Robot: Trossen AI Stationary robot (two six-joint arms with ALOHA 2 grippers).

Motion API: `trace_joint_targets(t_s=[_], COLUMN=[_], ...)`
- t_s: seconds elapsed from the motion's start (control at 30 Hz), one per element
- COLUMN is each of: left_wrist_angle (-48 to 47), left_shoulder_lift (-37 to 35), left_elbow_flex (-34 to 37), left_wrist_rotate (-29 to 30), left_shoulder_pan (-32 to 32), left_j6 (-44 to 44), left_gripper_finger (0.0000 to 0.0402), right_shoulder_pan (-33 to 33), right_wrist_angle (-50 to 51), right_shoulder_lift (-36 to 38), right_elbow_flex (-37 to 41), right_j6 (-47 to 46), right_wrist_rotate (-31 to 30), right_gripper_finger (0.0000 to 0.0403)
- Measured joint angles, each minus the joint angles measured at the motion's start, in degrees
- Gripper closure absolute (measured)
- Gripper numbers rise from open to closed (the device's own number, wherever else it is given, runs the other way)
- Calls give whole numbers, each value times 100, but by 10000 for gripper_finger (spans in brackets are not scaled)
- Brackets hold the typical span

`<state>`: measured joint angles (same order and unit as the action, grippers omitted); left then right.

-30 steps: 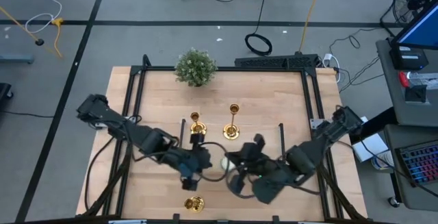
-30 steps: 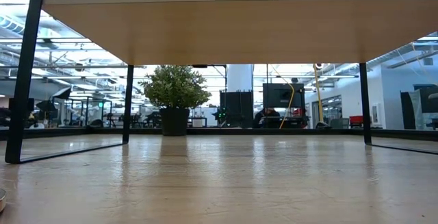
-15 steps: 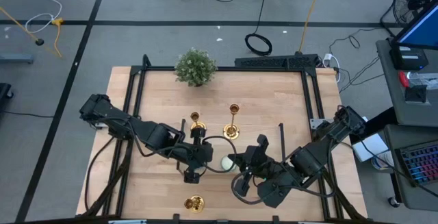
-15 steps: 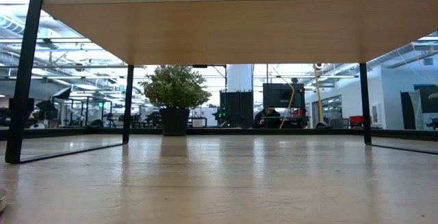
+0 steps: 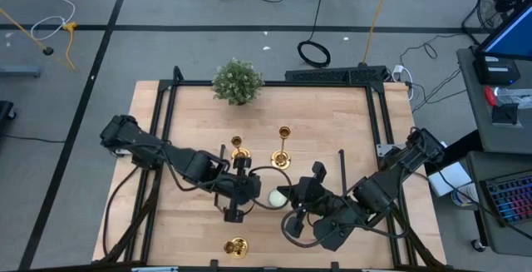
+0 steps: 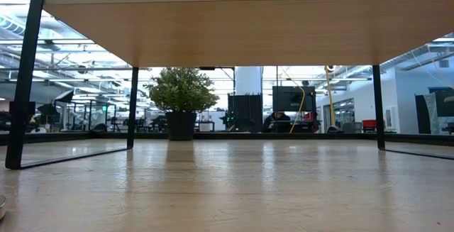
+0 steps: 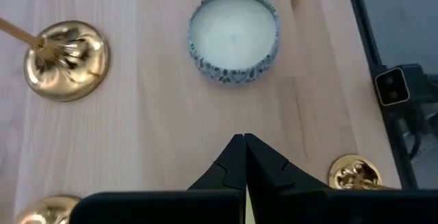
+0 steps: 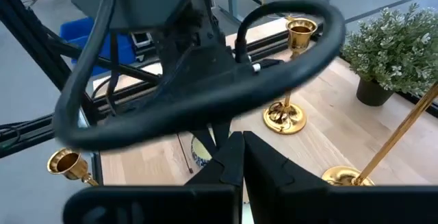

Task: Pick & Place candle stick holders
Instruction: Put the red scented candle on the shelf aligned with the blue scented candle

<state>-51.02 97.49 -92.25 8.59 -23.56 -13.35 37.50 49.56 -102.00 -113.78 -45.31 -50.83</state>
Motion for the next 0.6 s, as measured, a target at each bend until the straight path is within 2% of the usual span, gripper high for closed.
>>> trace_joint_targets(t_s=[0.6], left_wrist_angle=[-350], left_shoulder_lift=[97], left_elbow_flex=[0], left_wrist_rotate=[-268], left_shoulder_pan=[67], left_j6=[14], left_gripper_finger=[401], right_shoulder_pan=[-9], right_wrist_angle=[-48], right_shoulder_lift=[0], right_elbow_flex=[2], right_j6=[122], right_wrist_rotate=[2], right_gripper_finger=[403])
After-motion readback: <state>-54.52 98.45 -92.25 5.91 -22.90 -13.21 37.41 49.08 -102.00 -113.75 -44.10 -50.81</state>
